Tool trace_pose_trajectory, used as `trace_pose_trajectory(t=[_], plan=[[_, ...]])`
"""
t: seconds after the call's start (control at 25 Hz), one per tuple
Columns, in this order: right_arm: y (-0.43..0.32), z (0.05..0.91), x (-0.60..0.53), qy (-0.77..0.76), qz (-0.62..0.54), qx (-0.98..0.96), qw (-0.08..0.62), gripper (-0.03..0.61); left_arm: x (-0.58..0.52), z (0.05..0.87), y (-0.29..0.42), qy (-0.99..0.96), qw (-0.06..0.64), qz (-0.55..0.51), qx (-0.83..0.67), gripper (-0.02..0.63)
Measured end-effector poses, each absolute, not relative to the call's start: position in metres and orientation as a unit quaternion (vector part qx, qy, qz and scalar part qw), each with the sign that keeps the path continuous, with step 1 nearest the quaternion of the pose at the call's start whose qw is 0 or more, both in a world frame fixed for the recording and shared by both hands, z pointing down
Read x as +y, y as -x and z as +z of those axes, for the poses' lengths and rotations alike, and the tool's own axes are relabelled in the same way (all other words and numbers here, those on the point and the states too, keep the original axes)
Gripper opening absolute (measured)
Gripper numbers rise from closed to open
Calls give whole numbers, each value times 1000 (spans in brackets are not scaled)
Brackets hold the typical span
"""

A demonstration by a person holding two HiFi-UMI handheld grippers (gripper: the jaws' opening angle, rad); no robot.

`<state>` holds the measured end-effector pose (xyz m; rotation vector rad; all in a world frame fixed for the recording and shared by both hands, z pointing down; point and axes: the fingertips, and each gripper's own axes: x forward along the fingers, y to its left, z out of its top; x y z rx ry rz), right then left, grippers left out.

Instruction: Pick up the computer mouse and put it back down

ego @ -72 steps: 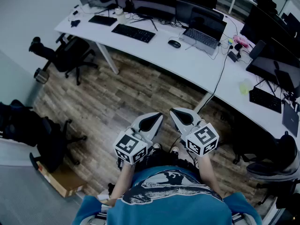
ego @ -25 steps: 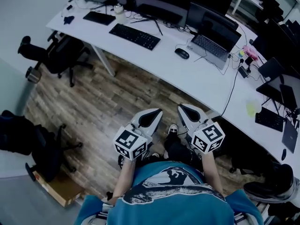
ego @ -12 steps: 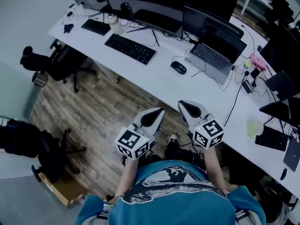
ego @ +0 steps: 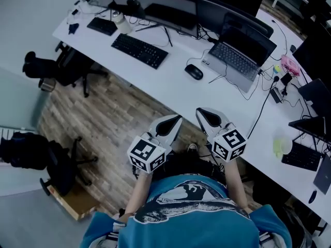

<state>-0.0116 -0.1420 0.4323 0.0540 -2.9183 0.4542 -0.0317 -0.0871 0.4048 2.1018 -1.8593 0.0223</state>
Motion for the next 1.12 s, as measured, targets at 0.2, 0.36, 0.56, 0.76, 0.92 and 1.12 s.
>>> trace_pose_trajectory(t=[0.2, 0.36, 0.56, 0.76, 0.92, 1.12], plan=[[11, 438, -150, -24, 163, -982, 96, 3, -95, 411, 34, -738, 176, 15, -651, 12], [17, 444, -158, -37, 165, -981, 99, 3, -103, 412, 45, -745, 176, 18, -644, 12], [35, 448, -174, -57, 164, -979, 103, 3, -119, 413, 70, -759, 169, 16, -629, 12], [64, 455, -194, -86, 165, -976, 113, 3, -145, 413, 104, -779, 161, 34, -605, 12], [91, 462, -212, -112, 170, -971, 123, 3, -166, 412, 127, -802, 159, 39, -574, 12], [120, 480, -228, -138, 164, -965, 148, 3, -184, 419, 155, -823, 162, 47, -543, 12]])
